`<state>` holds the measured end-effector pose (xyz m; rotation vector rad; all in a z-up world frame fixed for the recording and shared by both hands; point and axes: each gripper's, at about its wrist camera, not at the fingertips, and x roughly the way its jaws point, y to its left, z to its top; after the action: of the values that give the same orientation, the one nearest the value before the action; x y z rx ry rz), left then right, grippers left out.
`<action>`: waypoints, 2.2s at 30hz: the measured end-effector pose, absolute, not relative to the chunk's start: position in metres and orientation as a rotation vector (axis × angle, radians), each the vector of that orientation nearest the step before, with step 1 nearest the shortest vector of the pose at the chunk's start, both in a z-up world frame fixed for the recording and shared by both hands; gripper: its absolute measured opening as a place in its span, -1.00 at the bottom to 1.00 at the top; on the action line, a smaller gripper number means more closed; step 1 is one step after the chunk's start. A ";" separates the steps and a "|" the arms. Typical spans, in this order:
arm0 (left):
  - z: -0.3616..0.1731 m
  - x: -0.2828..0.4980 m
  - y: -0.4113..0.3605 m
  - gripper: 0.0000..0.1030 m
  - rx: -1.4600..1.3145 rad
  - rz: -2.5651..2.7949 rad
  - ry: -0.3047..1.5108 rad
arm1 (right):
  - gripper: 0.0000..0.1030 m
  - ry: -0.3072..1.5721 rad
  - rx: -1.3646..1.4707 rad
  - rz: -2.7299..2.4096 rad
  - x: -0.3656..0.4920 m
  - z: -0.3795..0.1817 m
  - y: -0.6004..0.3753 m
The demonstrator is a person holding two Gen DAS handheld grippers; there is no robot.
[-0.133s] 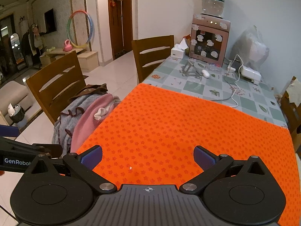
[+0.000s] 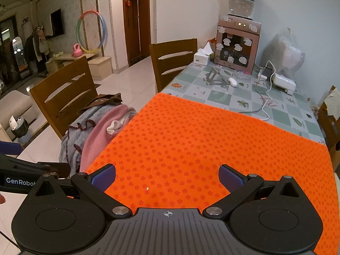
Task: Fold clothes
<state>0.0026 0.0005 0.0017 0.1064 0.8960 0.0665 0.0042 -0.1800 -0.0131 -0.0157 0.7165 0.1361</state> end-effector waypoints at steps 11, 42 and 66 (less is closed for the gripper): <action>-0.001 0.004 0.003 1.00 0.077 0.081 0.907 | 0.99 0.729 -0.023 0.156 0.009 -0.014 -0.182; 0.001 0.007 -0.004 1.00 0.059 0.121 0.910 | 0.99 0.727 -0.018 0.178 0.012 -0.015 -0.195; -0.007 0.014 -0.021 1.00 0.021 0.196 0.901 | 0.99 0.733 -0.047 0.263 0.033 -0.024 -0.208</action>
<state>0.0142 -0.0206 -0.0066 0.0210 0.9008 0.1956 0.0326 -0.2080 -0.0239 -0.0471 0.7328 0.2626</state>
